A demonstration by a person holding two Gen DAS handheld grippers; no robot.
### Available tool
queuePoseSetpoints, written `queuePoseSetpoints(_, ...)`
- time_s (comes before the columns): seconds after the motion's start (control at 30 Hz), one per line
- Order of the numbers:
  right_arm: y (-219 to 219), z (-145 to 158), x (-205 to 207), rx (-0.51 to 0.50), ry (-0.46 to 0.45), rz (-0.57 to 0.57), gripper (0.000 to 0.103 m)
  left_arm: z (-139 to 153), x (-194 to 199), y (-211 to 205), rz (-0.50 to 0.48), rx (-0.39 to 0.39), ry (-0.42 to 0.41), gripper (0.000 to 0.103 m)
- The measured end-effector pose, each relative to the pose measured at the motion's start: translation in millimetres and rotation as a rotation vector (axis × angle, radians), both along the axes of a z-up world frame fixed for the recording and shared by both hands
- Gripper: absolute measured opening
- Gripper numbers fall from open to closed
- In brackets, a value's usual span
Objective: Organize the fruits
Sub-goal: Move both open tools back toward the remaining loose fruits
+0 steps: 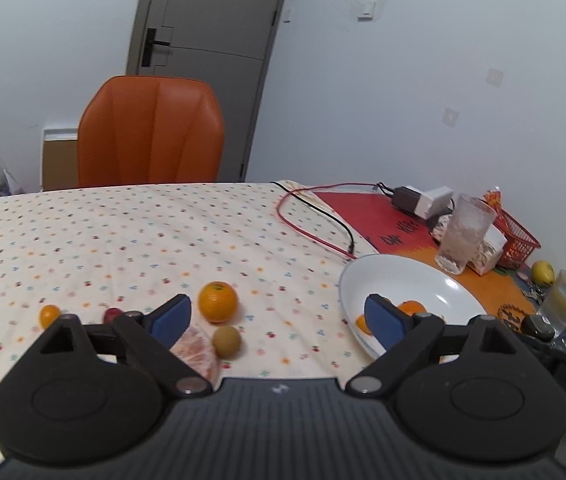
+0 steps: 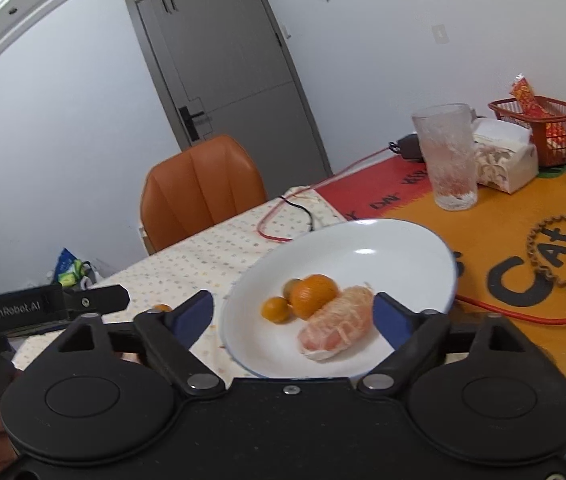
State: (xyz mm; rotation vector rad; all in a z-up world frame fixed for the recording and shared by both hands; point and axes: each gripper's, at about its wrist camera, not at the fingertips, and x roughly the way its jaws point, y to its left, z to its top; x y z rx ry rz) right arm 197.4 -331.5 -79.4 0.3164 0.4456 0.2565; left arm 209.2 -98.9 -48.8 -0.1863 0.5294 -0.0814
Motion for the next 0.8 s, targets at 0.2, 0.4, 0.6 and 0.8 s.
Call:
queuePoseSetpoints(0.2,11,6,-4,0.001,-0.027,0.003,0.103,6,-9,18,0.038,0.023,-0.008,0.096)
queuePoseSetpoints(0.4,22,8,-5,0.004,-0.020,0.020,0.103,10,-13,36,0.044,0.030,-0.003,0.101)
queuePoseSetpoints(0.6,35,10,-4,-0.008,-0.023,0.042,0.103,14,-20,56,0.063,0.036,-0.006,0.103)
queuePoseSetpoints(0.8,49,14,-4,-0.015,-0.024,0.080,0.103,18,-26,80,0.108,0.025,-0.013,0.103)
